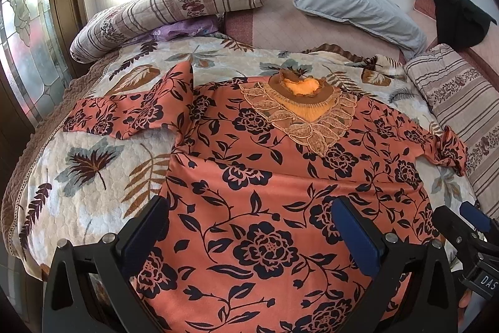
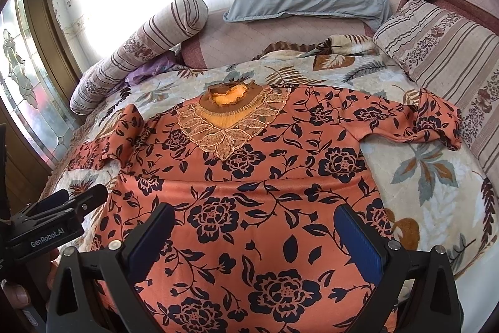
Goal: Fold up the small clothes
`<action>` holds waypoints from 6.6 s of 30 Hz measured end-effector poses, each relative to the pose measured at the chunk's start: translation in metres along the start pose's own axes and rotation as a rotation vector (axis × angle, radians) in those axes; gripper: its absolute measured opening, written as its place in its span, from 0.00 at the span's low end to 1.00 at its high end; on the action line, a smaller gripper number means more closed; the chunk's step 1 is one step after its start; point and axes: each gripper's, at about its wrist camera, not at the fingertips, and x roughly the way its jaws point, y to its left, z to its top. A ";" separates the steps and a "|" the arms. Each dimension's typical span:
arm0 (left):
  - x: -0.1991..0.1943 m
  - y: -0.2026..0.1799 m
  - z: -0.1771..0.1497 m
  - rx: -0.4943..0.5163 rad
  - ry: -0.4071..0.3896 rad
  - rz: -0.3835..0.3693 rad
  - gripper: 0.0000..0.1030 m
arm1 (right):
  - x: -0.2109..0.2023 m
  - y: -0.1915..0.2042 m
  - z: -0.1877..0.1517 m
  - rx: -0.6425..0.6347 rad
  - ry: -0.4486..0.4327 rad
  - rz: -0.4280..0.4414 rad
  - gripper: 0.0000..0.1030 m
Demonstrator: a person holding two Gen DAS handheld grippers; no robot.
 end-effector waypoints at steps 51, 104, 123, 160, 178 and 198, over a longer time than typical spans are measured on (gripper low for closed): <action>0.096 0.205 -0.007 -0.412 0.000 0.129 1.00 | 0.012 -0.296 0.177 0.517 -0.060 -0.095 0.92; 0.104 0.250 -0.031 -0.559 0.057 0.149 1.00 | 0.246 0.029 0.026 0.688 0.329 0.800 0.55; 0.079 0.260 -0.015 -0.565 -0.035 -0.034 1.00 | 0.220 -0.145 0.085 0.650 0.209 0.424 0.73; 0.190 0.438 0.060 -1.103 -0.098 -0.294 0.99 | 0.215 0.040 0.035 0.124 0.182 0.599 0.75; 0.143 0.390 0.142 -0.685 -0.129 -0.011 0.04 | 0.218 0.033 0.032 0.155 0.158 0.657 0.75; 0.120 -0.067 0.136 0.162 0.025 -0.400 0.80 | 0.095 -0.157 0.047 0.589 -0.071 0.499 0.84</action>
